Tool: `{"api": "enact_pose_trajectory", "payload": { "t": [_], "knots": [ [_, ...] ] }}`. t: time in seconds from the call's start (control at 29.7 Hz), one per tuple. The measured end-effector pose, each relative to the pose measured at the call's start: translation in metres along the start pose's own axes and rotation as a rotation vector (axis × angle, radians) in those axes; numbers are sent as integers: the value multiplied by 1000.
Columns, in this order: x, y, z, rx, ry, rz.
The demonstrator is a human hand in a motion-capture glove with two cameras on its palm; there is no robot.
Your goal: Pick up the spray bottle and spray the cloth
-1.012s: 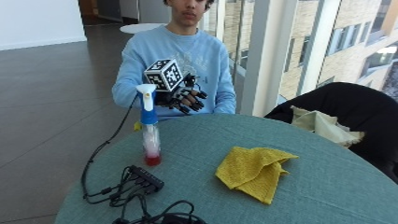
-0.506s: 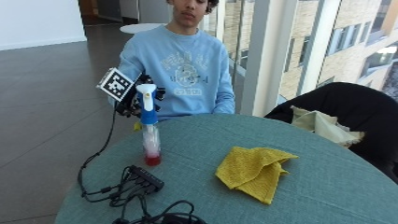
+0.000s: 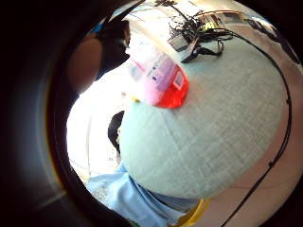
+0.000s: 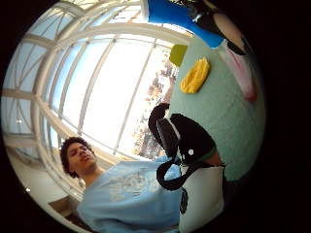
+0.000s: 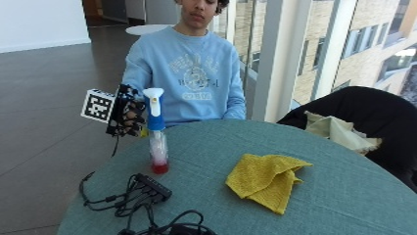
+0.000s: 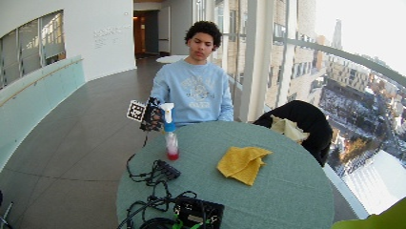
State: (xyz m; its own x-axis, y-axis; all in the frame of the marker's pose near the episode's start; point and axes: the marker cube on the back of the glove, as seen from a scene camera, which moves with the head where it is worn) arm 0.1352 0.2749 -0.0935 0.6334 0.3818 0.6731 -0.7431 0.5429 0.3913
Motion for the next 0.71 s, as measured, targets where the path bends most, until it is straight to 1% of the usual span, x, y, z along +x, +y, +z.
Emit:
{"api": "enact_pose_trajectory", "payload": {
  "t": [0.34,0.54,0.71],
  "knots": [
    [23,-52,18,-23,-63,83],
    [24,-83,34,-8,-61,81],
    [22,-90,41,1,-58,85]
  ]
}}
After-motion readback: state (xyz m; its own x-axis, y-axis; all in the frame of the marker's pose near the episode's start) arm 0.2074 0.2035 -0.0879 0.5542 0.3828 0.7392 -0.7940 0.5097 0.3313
